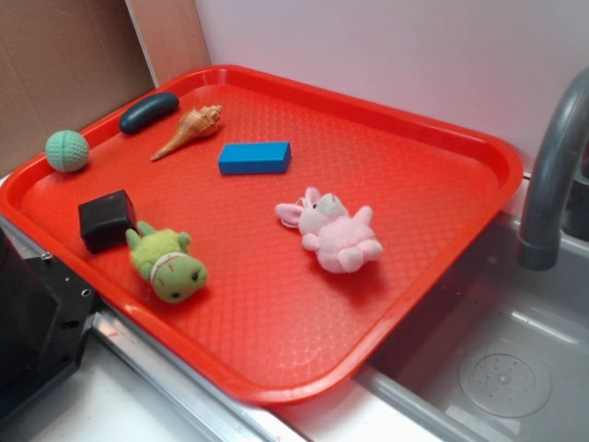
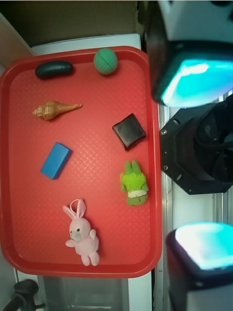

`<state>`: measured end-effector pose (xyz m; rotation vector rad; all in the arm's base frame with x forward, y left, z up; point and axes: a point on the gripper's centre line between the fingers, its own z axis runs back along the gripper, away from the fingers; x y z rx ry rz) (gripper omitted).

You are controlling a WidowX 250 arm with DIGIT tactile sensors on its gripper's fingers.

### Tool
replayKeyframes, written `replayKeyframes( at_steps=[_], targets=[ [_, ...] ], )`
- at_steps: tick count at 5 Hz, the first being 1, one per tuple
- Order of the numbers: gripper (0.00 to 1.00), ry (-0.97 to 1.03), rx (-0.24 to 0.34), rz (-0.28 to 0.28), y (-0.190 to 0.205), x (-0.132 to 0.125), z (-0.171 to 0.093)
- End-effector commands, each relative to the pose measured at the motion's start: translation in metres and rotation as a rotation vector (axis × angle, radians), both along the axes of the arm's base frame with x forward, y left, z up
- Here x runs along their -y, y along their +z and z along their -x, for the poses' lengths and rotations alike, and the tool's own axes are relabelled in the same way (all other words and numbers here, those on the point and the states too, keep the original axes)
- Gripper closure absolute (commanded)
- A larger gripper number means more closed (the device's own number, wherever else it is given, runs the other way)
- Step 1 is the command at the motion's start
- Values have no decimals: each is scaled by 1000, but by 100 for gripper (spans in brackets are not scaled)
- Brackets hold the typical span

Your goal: Grab the pink bunny.

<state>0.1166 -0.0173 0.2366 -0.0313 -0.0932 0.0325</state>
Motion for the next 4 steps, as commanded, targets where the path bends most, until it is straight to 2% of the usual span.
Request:
replayKeyframes(
  at_steps=[1,2,3,4],
  targets=[
    [0,0,0,0,0,0,0],
    [0,222,15,5,-38,34,-50],
    [0,414,-36,-41,-92,57,-95],
    [0,414,-36,-41,-92,57,-95]
  ],
)
